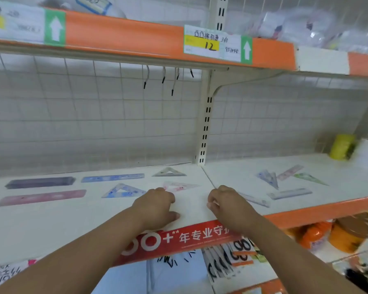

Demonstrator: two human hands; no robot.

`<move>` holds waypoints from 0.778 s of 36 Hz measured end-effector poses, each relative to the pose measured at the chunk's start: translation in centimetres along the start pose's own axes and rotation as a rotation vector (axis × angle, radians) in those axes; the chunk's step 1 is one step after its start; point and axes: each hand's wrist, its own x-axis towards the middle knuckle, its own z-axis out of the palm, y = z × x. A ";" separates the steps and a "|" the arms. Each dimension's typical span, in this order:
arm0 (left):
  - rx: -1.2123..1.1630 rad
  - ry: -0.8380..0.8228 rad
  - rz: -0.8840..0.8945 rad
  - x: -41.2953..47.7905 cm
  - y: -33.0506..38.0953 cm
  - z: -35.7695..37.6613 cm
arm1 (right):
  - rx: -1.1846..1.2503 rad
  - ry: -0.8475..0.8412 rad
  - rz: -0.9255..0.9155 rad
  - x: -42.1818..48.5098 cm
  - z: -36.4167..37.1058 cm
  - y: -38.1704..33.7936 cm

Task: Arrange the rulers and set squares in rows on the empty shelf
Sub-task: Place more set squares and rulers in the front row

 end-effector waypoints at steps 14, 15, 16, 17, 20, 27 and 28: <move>0.015 -0.051 0.181 1.3 7.7 1.2 | -0.067 0.013 0.147 -6.6 -2.6 5.8; 0.014 -0.055 0.190 1.5 8.6 1.3 | -0.069 0.015 0.153 -6.9 -2.8 6.6; 0.014 -0.057 0.200 1.7 9.5 1.3 | -0.071 0.018 0.160 -7.3 -3.1 7.4; 0.014 -0.057 0.208 2.0 10.4 1.4 | -0.074 0.020 0.167 -7.6 -3.3 8.3; 0.022 -0.054 0.220 2.8 13.2 1.6 | -0.097 0.024 0.166 -8.4 -4.1 10.8; 0.025 -0.043 0.187 4.6 19.5 1.9 | -0.120 0.007 0.122 -9.2 -6.5 17.5; 0.023 -0.035 0.179 4.9 20.4 2.0 | -0.125 -0.004 0.115 -9.3 -6.8 18.4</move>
